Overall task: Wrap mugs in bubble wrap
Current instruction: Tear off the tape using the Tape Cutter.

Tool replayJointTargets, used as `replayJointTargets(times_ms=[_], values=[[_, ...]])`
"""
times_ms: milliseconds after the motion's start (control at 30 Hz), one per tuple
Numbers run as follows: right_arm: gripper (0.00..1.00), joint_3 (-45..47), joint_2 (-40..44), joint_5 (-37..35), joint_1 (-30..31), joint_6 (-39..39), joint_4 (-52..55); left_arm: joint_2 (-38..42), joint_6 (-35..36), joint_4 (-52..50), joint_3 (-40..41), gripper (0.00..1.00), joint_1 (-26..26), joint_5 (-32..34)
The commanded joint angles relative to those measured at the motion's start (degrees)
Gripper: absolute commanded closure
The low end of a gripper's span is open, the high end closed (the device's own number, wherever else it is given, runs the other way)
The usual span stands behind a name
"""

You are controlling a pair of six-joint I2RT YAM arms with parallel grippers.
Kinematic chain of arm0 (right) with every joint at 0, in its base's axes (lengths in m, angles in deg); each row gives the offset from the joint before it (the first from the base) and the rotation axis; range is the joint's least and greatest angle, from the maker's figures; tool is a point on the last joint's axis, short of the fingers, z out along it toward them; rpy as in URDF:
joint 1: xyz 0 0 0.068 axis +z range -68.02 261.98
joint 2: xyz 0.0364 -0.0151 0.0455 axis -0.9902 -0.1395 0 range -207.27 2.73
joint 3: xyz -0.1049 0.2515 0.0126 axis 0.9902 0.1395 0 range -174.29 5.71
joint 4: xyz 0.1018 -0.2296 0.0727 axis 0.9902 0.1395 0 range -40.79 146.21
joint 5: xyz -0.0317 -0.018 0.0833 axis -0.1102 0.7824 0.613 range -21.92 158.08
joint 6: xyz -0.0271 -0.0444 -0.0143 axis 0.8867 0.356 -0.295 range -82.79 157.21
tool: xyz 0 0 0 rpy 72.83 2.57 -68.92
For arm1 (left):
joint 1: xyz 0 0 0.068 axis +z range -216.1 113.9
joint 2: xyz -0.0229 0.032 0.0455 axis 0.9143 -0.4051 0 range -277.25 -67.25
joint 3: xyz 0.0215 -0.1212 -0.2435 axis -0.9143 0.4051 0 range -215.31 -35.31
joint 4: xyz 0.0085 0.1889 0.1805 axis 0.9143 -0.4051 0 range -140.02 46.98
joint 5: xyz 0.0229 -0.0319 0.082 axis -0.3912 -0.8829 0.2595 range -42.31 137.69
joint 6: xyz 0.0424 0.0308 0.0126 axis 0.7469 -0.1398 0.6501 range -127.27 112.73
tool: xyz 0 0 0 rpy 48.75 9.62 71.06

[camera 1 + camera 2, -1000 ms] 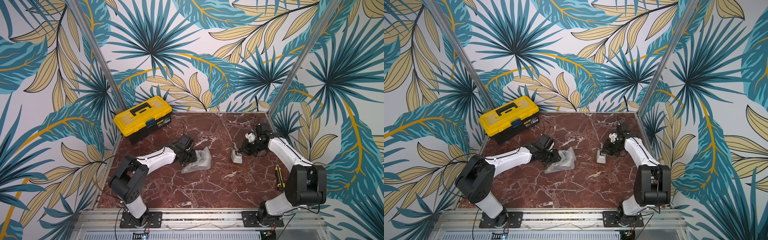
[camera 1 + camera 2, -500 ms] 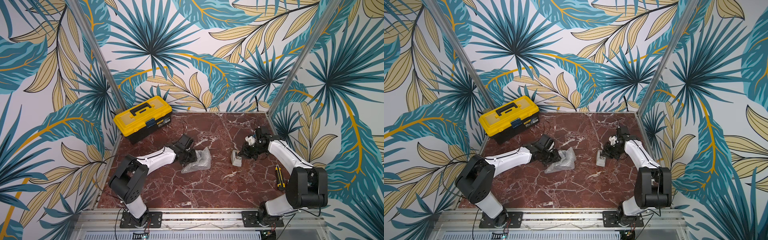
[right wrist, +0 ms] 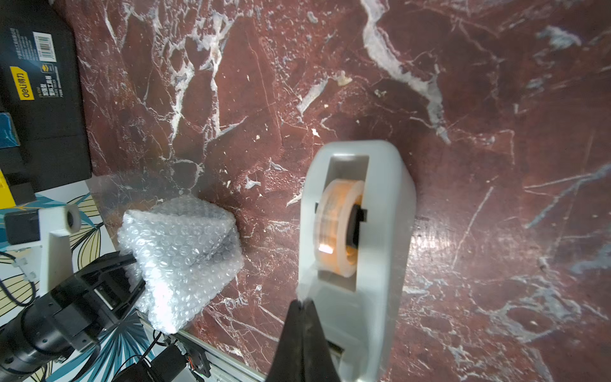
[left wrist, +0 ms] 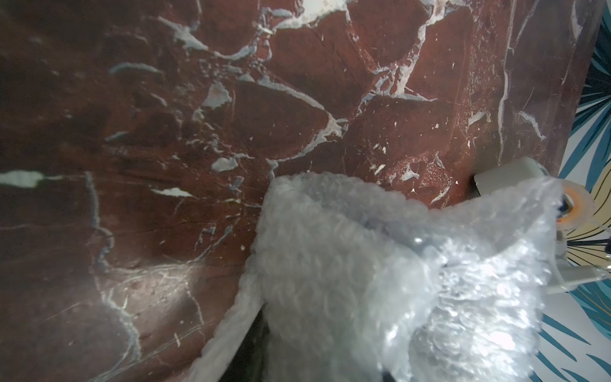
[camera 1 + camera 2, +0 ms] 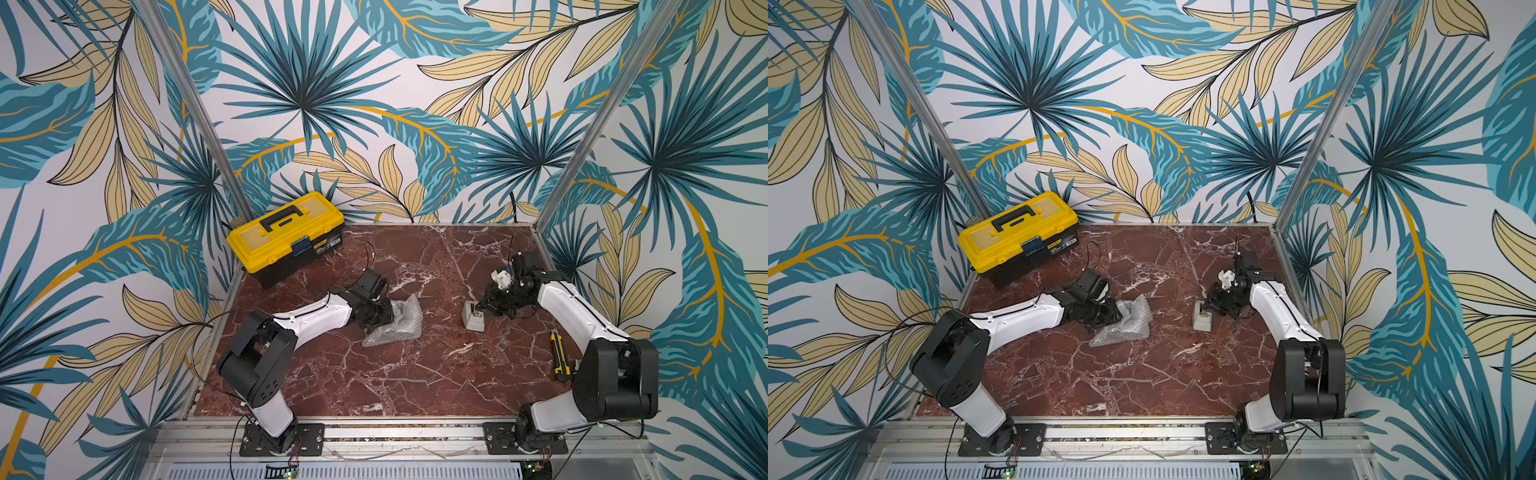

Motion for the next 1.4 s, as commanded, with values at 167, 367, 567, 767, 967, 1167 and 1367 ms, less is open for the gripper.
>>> replayJointTargets(times_ms=[167, 367, 567, 767, 967, 1167, 1367], values=[[1.0, -3.4, 0.5, 1.4, 0.4, 1.3, -2.9, -0.3, 0.0, 0.9, 1.9, 0.67, -0.6, -1.3], [1.0, -6.7, -2.0, 1.8, 0.7, 1.9, -4.8, -0.1, -0.2, 1.0, 2.0, 0.67, -0.6, -1.1], [1.0, -8.1, -4.0, 1.3, 1.4, 2.7, -4.5, -0.2, -0.2, 0.9, 1.8, 0.67, -0.6, -1.2], [1.0, -3.4, -4.6, 1.1, 1.9, 1.6, -6.3, -0.4, -0.1, 1.0, 1.7, 0.67, -0.6, -1.2], [1.0, -1.1, -5.6, -0.2, 2.1, 1.3, -5.3, -0.5, 0.0, 1.0, 1.5, 0.67, -0.6, -1.4], [1.0, -1.5, -5.1, -0.3, 2.1, 1.1, -4.9, -0.2, 0.0, 1.0, 1.7, 0.67, -0.6, -1.2], [1.0, -3.5, -3.6, 0.1, 2.1, 1.2, -4.1, -0.3, 0.0, 1.0, 1.6, 0.67, -0.6, -1.2]])
